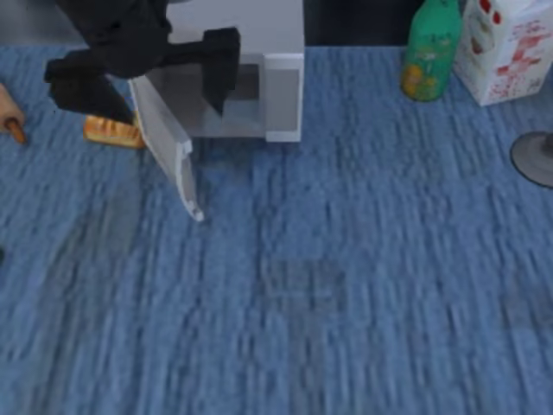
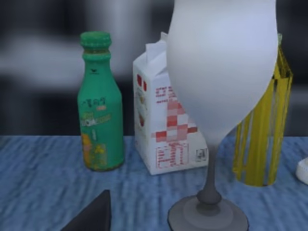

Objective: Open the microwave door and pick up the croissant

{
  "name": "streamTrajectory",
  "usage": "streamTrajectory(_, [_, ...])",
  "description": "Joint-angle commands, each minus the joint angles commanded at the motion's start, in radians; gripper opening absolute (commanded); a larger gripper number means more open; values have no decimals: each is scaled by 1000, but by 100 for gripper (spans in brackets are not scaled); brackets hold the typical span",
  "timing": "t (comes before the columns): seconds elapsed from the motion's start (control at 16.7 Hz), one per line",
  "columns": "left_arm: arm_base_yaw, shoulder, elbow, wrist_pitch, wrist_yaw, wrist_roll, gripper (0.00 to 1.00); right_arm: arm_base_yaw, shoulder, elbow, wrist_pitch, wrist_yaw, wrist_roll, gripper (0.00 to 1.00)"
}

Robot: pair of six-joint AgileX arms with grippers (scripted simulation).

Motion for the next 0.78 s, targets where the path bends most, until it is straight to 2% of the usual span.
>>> streamTrajectory(0.24, [-68, 131, 329, -249, -148, -392, 100, 0, 0, 0, 0, 0, 0, 100])
streamTrajectory(0.42, [-107, 206, 501, -400, -240, -600, 100, 0, 0, 0, 0, 0, 0, 100])
streamTrajectory(0.6, [-131, 250, 603, -493, -298, -710, 100, 0, 0, 0, 0, 0, 0, 100])
streamTrajectory(0.78, [-135, 259, 623, -512, -309, -731, 100, 0, 0, 0, 0, 0, 0, 100])
